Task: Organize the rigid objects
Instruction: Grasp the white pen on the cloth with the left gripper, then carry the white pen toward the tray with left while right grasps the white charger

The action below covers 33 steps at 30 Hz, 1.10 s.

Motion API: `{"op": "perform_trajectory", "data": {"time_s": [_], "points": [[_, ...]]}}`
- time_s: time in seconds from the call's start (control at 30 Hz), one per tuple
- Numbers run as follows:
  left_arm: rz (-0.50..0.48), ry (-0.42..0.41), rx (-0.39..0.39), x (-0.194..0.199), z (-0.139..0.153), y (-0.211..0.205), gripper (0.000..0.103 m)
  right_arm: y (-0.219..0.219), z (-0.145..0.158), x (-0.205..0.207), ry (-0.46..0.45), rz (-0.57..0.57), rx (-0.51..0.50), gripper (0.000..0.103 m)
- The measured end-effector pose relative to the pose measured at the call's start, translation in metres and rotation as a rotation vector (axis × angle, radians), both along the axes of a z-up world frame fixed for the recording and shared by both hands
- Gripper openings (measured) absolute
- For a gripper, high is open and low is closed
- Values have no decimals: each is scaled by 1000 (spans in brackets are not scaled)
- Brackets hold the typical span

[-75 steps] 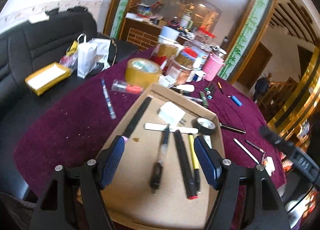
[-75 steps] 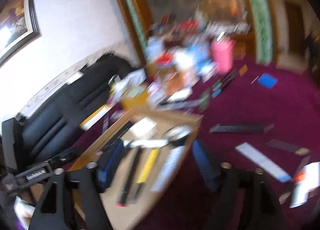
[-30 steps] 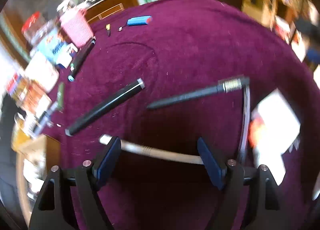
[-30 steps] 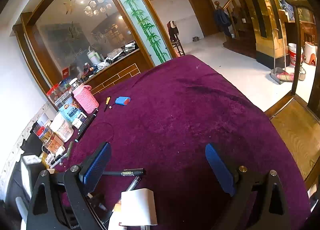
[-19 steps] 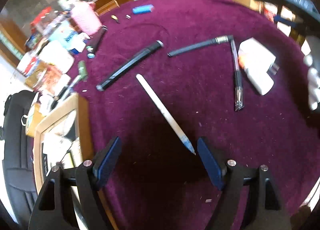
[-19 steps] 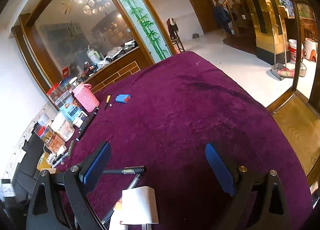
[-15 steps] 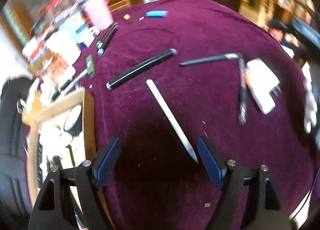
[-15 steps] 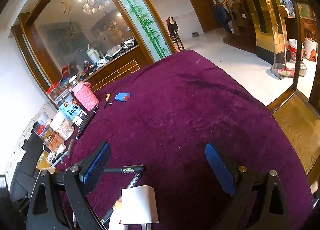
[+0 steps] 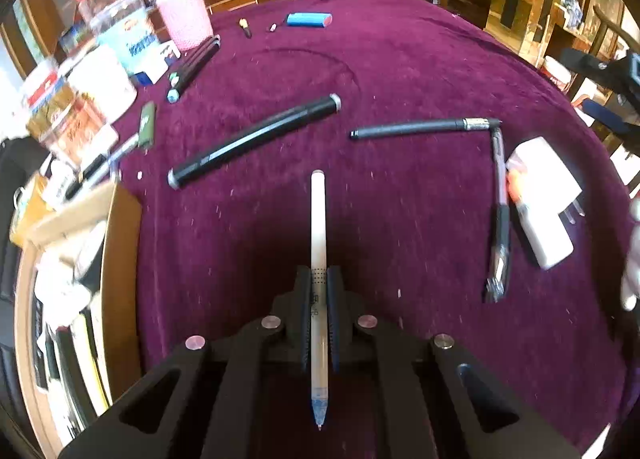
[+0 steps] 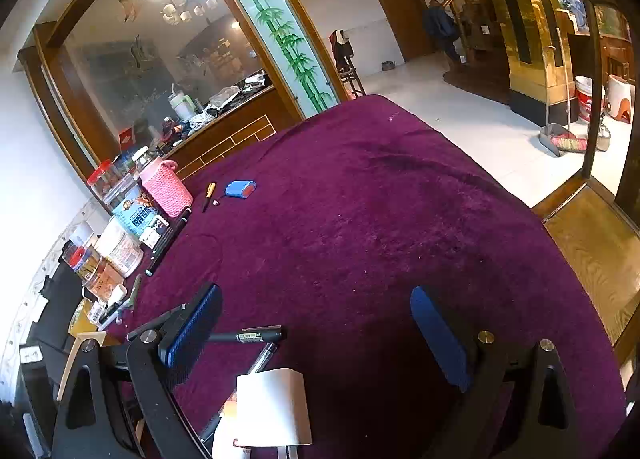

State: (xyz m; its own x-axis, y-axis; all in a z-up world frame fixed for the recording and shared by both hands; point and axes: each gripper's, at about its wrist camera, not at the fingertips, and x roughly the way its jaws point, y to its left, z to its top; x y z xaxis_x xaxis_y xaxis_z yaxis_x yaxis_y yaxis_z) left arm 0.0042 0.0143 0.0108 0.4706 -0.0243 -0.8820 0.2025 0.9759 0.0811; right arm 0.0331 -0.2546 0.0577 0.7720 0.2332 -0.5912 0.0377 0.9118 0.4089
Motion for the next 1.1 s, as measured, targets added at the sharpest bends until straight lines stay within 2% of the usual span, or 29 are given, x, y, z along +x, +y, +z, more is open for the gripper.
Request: {"op": "perform_trajectory", "data": {"time_s": [0.1,0.3,0.43,0.57,0.8,0.93,1.1], "points": [[11,9,-32,-5,-1,6,7,0,-1,0,3,2,0,97],[19,-56,-14,-4,-4,0,7,1,-3,1,17,1,-11,97],[57,-43,-139,-8,2,20,7,1,-6,4,28,-10,-39,97],[78,-113,-221,-33,26,44,7,2,-10,7,46,-14,-54,97],[113,-179,-349,-81,62,84,7,3,-16,9,61,-12,-84,97],[106,-212,-382,-106,72,96,7,6,-20,11,78,10,-91,97],[97,-247,-399,-121,82,110,7,16,-20,4,116,115,4,97]]}}
